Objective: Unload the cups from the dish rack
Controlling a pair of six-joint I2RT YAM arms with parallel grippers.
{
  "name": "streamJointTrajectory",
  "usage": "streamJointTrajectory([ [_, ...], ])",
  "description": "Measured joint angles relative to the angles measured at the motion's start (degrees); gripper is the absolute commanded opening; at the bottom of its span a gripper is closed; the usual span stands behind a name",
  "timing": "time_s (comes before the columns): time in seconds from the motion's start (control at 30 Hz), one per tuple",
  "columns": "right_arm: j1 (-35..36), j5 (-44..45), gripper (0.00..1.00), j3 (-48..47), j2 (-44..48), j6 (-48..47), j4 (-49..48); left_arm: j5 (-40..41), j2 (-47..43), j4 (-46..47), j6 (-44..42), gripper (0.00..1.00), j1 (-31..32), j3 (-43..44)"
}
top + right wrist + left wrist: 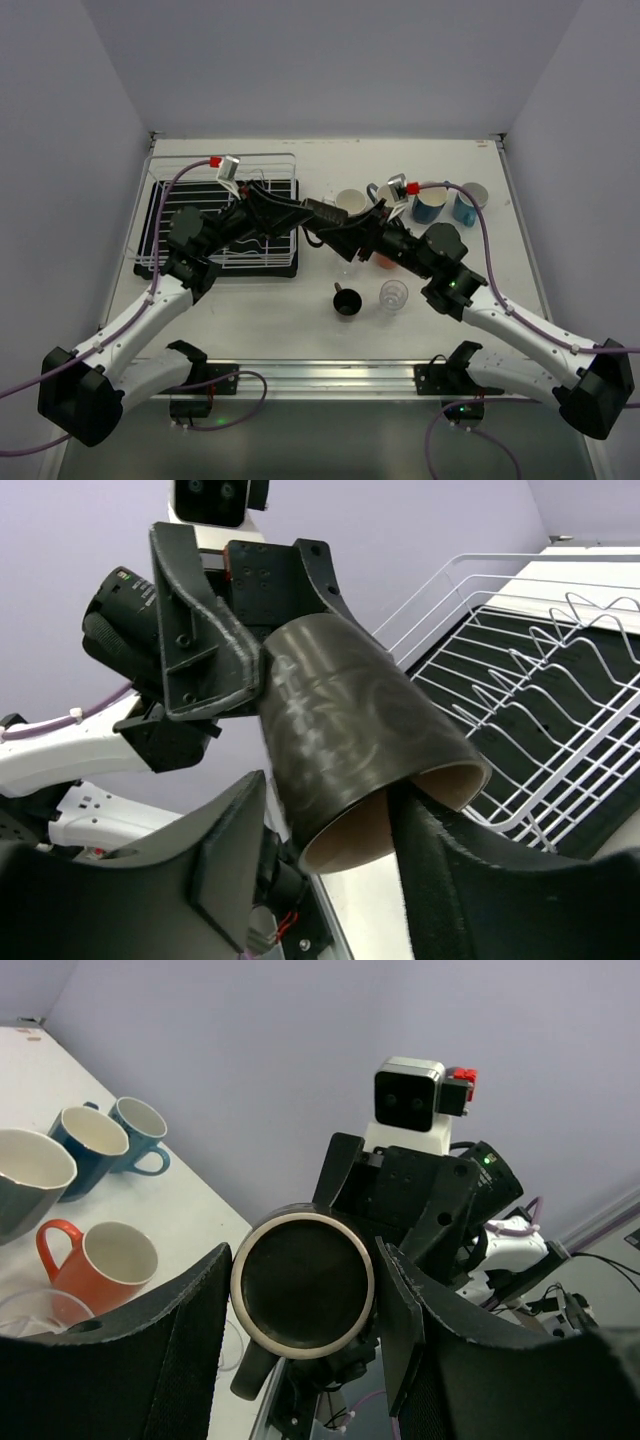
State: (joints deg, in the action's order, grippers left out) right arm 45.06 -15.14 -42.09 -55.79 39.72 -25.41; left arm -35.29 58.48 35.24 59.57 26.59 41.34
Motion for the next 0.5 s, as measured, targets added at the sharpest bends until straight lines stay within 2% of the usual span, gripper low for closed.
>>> streamJointTrajectory([
  [0.07, -0.02, -0.52, 0.44, -0.02, -0.87, 0.50, -0.83, -0.26, 0.02, 0.68, 0.04, 0.03, 0.42, 0.00],
  [0.1, -0.02, -0.96, 0.33, -0.09, -1.22, 0.85, -1.53, -0.11, 0.02, 0.81, 0.00, 0.04, 0.50, 0.00],
  [0.17, 0.11, -1.49, 0.20, -0.22, -1.57, 1.44, -2.95, 0.28, 0.02, 0.81, -0.07, 0.10, 0.48, -0.02],
  [0.2, 0.22, -1.64, 0.09, -0.22, -1.57, 1.79, -3.54, 0.44, 0.02, 0.87, -0.04, 0.19, 0.50, -0.02],
  [0.27, 0.22, -1.97, 0.00, -0.17, -1.38, 2.16, -4.94, 1.05, -0.09, 0.87, 0.37, 0.34, 0.46, -0.02],
  [0.3, 0.22, -1.73, 0.00, -0.17, -0.94, 2.14, -5.60, 1.27, -0.11, 0.44, 0.31, 0.48, 0.42, -0.02],
  [0.4, 0.26, -0.96, 0.00, 0.35, 1.05, 1.92, -4.00, 1.44, -0.70, -1.77, -2.43, 0.70, 0.81, 0.33],
  [0.43, 0.33, -0.59, 0.00, 0.35, 1.62, 1.55, -2.62, 1.49, -1.07, -3.23, -3.74, 0.83, 0.87, 0.46],
  [0.5, 0.22, 1.11, 0.00, -0.02, 3.08, 0.24, 2.10, 1.60, -1.79, -7.02, -6.86, 0.94, 0.92, 1.05],
])
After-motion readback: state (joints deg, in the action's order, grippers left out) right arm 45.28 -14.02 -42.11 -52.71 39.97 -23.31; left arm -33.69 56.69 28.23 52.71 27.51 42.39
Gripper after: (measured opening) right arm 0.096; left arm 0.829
